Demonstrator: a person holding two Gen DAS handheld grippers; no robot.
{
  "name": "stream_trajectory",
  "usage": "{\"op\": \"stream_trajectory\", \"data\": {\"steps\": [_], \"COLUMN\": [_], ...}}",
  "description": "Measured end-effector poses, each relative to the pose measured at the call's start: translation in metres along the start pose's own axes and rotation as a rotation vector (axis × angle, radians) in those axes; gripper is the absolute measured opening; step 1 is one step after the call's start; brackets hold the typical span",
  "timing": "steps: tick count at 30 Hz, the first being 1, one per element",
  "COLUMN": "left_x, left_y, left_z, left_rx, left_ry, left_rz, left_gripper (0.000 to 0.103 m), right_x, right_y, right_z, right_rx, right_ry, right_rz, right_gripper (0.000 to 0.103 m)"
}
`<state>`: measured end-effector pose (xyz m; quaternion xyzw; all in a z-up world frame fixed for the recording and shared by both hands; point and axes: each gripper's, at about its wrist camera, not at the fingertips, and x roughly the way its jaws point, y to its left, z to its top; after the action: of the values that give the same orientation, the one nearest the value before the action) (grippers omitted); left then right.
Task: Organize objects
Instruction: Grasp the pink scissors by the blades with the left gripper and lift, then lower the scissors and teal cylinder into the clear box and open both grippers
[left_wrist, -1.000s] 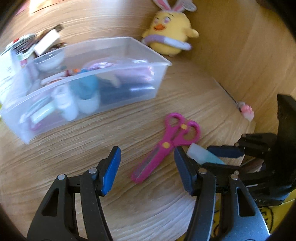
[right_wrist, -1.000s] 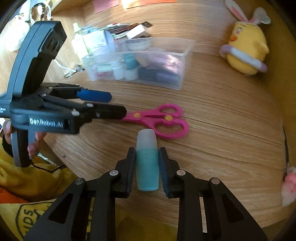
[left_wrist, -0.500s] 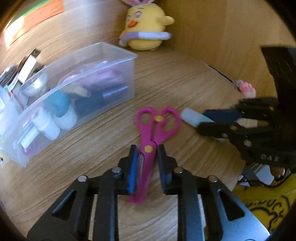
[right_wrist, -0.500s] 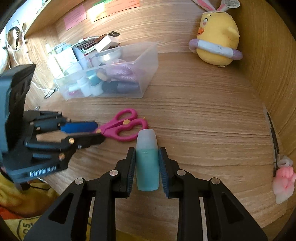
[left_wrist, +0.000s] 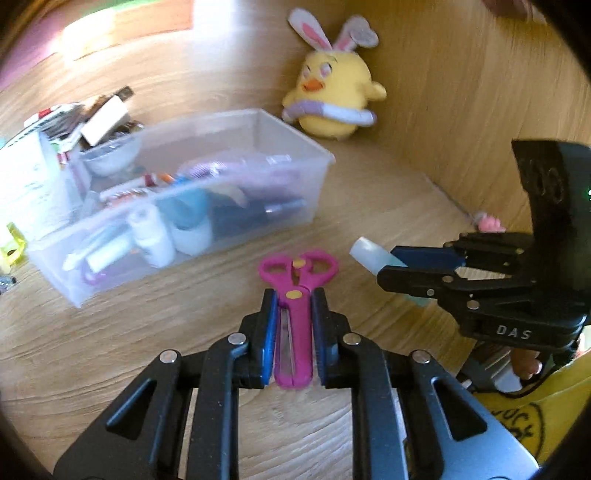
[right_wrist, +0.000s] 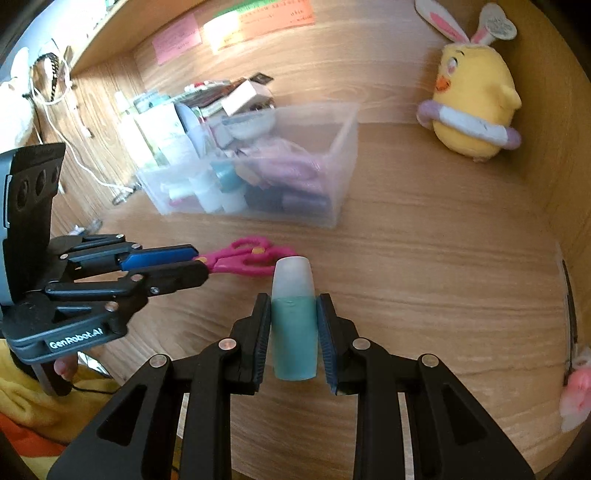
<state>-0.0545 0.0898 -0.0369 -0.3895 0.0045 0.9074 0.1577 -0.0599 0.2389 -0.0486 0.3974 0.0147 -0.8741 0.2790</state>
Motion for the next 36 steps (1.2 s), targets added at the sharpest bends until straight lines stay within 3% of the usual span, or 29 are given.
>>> {"op": "stream_trajectory", "data": {"steps": [25,36], "left_x": [-0.084,-0.087], "left_y": [0.054,0.091], "left_z": [0.04,0.071], "left_rx": [-0.118,-0.179], "left_ry": [-0.271,-0.325], "left_rz": [0.075,0.119], "left_gripper": [0.017,0.017], "right_x": [-0.012,0.008], "right_y": [0.033,0.038], "right_z": [0.071,0.11], "right_rx": [-0.062,-0.082], "right_ry": [-0.155,-0.169], "right_rz": [0.055,0.048], "right_gripper": [0.023,0.023]}}
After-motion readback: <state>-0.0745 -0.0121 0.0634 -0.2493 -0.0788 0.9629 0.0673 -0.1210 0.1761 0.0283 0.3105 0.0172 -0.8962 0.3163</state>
